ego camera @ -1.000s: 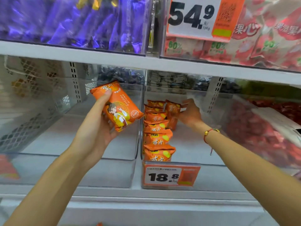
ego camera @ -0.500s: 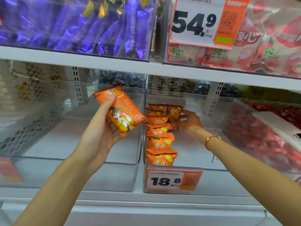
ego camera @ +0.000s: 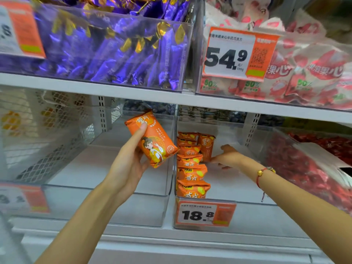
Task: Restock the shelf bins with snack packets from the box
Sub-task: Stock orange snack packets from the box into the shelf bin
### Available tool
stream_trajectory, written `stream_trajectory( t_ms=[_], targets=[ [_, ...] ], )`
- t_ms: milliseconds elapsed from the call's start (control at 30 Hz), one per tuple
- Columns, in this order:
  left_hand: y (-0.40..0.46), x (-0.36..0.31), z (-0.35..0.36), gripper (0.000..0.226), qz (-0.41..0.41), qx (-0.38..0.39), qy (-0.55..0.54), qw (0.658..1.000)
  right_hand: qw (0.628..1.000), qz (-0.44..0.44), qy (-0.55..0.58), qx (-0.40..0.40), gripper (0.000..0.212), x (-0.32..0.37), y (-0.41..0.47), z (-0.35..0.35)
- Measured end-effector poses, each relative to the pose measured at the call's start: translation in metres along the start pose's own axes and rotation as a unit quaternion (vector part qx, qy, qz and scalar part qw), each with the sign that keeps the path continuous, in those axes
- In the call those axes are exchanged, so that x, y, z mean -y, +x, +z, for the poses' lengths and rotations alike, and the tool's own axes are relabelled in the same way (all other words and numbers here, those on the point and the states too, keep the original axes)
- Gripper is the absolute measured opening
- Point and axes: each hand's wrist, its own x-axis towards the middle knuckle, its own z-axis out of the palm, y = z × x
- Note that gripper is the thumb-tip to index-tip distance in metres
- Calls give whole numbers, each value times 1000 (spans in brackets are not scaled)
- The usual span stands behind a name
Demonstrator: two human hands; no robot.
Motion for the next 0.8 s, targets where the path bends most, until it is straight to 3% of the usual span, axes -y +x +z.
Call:
stream_trajectory(
  t_ms=[100,167,300,400,500,567,667,800],
  targets=[
    [-7,-3,1,30,45,-11,52,998,984,-159,55,-66,43,21,-54,-7],
    [-12,-5,-1,33,83,-21,94,992,958,-253,117,-60,23,42,-104,-10],
    [-30,-14,7,35,154,32,178,971,930,-337,115,86,59,75,-173,-7],
    [-39,-19,24,34,192,75,204,957,928,-338,126,93,53,80,-181,-6],
    [-27,-10,23,38,203,54,257,943,937,-312,131,88,51,69,-173,-22],
    [-20,2,9,48,211,37,375,902,951,-267,131,83,46,52,-160,-37],
    [-23,18,-7,70,216,66,582,781,971,-171,161,35,38,20,-120,-54],
    [-28,23,-4,76,217,84,680,695,987,-89,130,-24,58,-3,-54,-51]
  ],
)
